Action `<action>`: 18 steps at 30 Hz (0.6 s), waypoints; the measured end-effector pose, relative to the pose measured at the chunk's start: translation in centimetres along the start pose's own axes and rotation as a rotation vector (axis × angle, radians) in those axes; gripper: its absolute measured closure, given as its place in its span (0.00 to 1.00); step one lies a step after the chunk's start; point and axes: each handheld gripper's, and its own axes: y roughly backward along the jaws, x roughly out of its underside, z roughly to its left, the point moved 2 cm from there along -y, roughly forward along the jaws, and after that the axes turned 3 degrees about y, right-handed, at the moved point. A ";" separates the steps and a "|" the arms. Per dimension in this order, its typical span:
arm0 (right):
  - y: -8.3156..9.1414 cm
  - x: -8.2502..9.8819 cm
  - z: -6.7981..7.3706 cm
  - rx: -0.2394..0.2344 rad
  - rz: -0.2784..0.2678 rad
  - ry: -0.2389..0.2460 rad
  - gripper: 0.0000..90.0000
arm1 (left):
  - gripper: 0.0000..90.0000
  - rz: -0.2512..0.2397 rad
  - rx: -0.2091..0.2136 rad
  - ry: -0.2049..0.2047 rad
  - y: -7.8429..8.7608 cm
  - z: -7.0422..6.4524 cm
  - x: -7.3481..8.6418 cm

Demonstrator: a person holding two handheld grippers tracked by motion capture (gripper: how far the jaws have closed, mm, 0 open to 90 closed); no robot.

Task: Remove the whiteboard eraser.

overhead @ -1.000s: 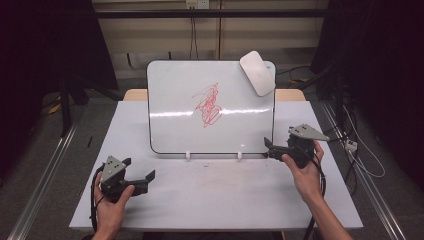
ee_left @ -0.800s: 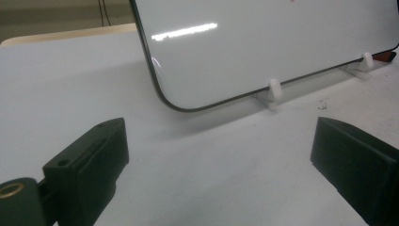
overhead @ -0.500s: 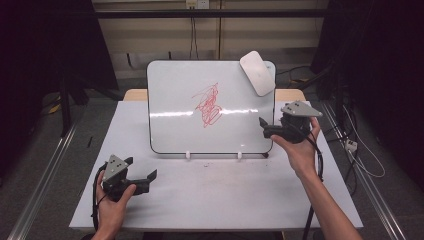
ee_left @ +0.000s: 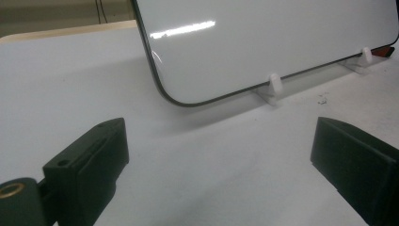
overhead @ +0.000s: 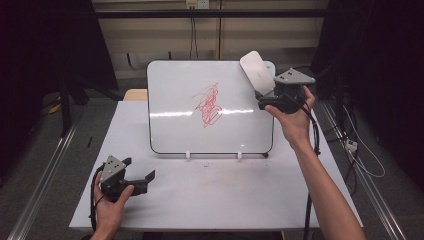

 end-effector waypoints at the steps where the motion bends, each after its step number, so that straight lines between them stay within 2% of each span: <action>1: -0.2 -0.3 -0.1 0.000 0.001 0.010 0.16 | 0.05 0.002 -0.001 0.000 0.0 0.0 0.0; 9: -2.2 -2.3 -0.2 0.015 0.011 0.055 0.20 | 0.05 0.014 0.007 -0.002 -0.3 -0.2 0.0; 18: -4.3 -2.7 0.0 0.040 0.052 0.111 0.26 | 0.05 0.018 0.008 -0.001 -0.2 -0.1 0.1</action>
